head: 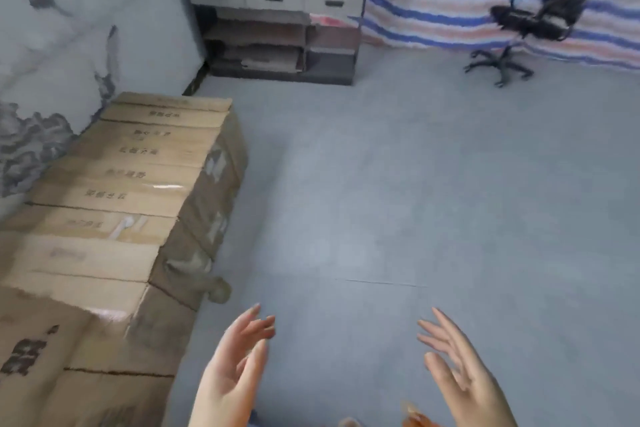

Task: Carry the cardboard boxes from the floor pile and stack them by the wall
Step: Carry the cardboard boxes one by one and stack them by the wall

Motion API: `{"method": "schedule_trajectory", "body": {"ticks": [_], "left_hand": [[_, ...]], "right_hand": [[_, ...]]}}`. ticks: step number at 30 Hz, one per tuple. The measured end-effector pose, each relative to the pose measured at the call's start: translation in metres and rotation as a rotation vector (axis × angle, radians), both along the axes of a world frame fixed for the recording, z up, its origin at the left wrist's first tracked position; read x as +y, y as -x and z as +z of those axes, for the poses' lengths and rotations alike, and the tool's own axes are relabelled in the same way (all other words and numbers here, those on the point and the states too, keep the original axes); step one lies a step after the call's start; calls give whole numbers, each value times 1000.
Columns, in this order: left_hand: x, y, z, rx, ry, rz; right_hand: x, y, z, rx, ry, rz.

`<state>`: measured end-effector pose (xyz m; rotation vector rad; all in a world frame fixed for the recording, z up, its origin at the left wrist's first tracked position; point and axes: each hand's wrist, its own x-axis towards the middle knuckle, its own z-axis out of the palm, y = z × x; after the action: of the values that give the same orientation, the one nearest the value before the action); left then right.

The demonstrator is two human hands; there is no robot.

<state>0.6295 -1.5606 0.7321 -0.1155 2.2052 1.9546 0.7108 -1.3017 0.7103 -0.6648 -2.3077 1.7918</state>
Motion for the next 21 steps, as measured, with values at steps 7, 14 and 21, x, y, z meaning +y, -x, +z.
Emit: {"method": "schedule_trajectory", "body": {"ticks": [7, 14, 21], "left_hand": [[138, 13, 7, 39, 39, -393], [254, 27, 10, 91, 82, -713], [397, 62, 4, 62, 23, -911]], "right_hand": [[88, -89, -3, 35, -16, -471], [133, -120, -11, -13, 83, -792], [221, -108, -12, -45, 64, -1011]]}}
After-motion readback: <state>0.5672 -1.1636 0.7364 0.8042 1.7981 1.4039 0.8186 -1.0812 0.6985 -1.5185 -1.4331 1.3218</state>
